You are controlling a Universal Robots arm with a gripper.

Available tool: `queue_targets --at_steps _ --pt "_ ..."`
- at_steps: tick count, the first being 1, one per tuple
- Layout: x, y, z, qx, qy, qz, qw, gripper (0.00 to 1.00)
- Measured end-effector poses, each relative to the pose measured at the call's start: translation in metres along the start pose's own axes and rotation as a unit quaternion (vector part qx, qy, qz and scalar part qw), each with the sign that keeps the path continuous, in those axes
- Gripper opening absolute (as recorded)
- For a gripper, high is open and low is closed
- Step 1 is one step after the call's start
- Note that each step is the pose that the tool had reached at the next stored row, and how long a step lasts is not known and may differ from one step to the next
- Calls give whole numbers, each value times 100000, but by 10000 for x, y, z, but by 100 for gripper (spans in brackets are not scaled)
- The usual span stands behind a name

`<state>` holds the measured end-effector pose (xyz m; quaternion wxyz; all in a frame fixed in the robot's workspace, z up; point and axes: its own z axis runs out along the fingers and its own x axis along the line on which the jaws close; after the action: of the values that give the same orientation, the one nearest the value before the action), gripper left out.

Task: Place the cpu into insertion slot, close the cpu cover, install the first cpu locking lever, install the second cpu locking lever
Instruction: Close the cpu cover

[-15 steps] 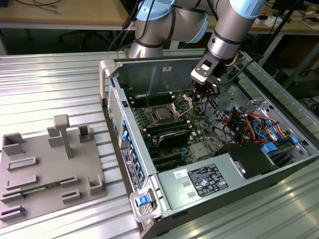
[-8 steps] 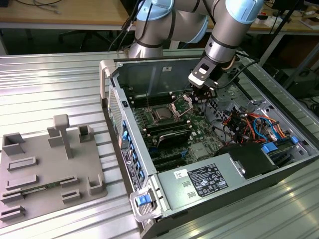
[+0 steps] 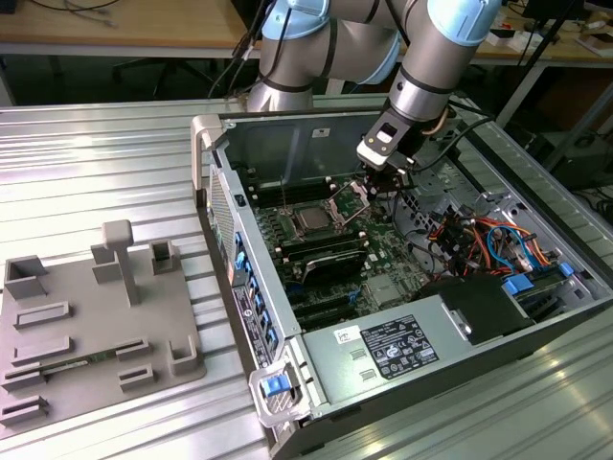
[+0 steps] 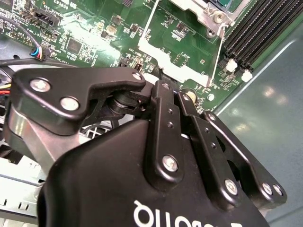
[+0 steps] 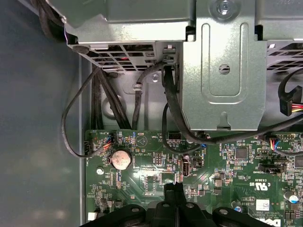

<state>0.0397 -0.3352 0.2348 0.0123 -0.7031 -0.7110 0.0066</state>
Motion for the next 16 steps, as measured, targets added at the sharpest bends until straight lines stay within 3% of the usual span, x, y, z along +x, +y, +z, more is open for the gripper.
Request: queue_targets --at_steps 8,16 --pt "0 -23 1 -1 -1 -10 100000 11" --pt "1 -83 2 0 2 -10 100000 11"
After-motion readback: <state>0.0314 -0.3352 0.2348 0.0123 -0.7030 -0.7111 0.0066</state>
